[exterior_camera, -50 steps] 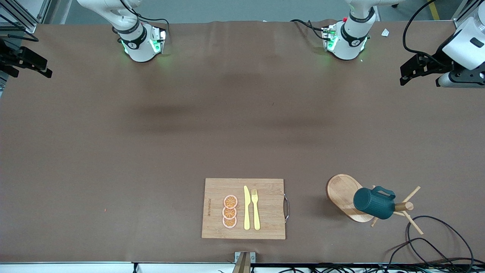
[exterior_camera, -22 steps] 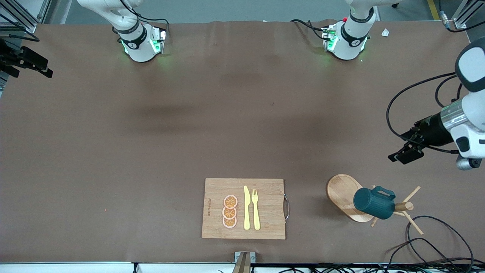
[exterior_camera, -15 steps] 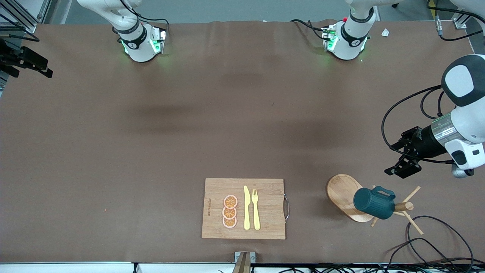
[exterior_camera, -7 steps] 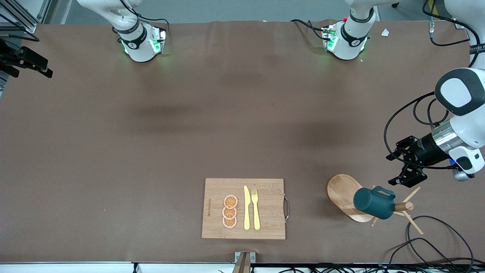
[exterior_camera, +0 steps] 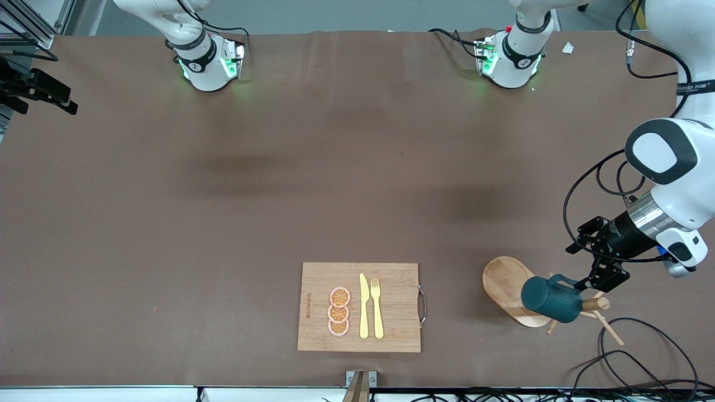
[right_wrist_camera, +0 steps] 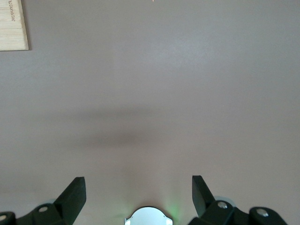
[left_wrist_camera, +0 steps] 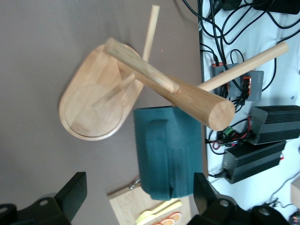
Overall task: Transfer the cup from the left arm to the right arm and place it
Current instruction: 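Reach the left gripper down to the teal mug on the stand, then close the left gripper on the teal mug and lift it off, then carry the teal mug with the left gripper toward the table middle, then set the mug down with the left gripper while the right gripper approaches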
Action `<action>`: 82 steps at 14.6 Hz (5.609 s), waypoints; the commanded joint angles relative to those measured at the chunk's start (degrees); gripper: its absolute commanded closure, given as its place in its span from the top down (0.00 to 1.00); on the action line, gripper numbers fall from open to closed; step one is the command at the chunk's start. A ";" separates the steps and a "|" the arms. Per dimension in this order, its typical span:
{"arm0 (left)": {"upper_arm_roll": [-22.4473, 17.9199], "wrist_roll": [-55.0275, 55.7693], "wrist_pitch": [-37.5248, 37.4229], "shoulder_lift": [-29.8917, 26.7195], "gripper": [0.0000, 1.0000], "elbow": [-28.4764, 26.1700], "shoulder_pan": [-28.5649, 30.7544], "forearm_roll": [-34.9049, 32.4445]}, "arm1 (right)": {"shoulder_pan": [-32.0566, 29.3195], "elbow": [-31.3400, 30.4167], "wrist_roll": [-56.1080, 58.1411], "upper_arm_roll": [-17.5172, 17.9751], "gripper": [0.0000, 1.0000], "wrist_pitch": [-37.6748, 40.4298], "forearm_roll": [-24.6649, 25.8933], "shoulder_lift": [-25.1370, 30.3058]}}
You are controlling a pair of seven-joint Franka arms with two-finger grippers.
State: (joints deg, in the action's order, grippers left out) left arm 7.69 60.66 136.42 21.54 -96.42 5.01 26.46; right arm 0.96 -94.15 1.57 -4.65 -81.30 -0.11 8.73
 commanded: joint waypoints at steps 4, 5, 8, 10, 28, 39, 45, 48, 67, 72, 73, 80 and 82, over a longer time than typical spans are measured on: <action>0.22 0.51 2.44 4.82 1.00 3.96 -0.62 1.75 | 0.27 -0.60 0.19 -0.09 1.00 0.01 0.46 1.02; 0.30 0.51 2.45 5.79 1.00 5.44 -0.71 1.75 | 0.27 -0.68 0.10 -0.09 1.00 0.01 0.46 0.94; 0.65 0.51 2.45 8.07 1.00 7.55 -0.80 1.75 | 0.27 -0.60 0.19 -0.09 1.00 -0.08 0.46 1.02; 1.18 0.51 2.45 9.57 1.00 8.97 -0.97 1.75 | 0.27 -0.60 0.19 -0.09 1.00 -0.08 0.37 1.02; 3.55 2.44 2.62 9.05 0.78 8.88 -0.62 1.75 | 0.18 -0.60 0.10 -0.18 1.00 0.01 0.11 0.94; 5.49 10.51 -7.13 2.37 0.79 8.53 -6.58 -4.20 | 0.18 -0.51 0.27 -0.18 1.00 -0.43 0.19 0.93; 5.49 23.78 -7.05 2.89 0.78 8.79 -20.54 -23.79 | 0.35 -0.51 0.45 -0.09 1.00 -1.31 1.60 0.85; 5.49 30.81 -7.05 4.47 0.79 8.79 -27.58 -34.52 | 0.35 -0.51 0.36 -0.09 1.00 -1.23 1.60 0.85; 4.79 64.31 -22.24 22.40 0.79 8.79 -56.07 -95.52 | -2.11 0.81 0.27 -0.62 1.00 -8.25 0.81 -9.16; 4.88 72.65 -25.24 26.53 0.80 8.62 -57.13 -111.43 | -2.99 1.78 0.36 -0.53 1.00 -9.84 0.90 -14.79; 4.88 73.97 -25.33 27.32 0.80 8.62 -57.22 -114.06 | -2.81 1.69 0.27 -0.45 1.00 -10.10 0.81 -15.23; 4.79 77.85 -25.42 32.51 0.80 8.62 -56.96 -129.89 | -0.09 0.46 -0.78 -0.18 1.00 -14.57 -0.86 -20.85; 4.79 78.03 -25.42 32.69 0.80 8.62 -56.96 -130.52 | 1.49 -0.59 -3.66 -0.27 1.00 -16.60 -2.26 -21.39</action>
State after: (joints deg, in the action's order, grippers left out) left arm 12.88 138.26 112.00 53.84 -88.68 -51.45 -102.28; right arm 1.12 -94.03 0.60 -4.79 -96.36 -1.12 -11.99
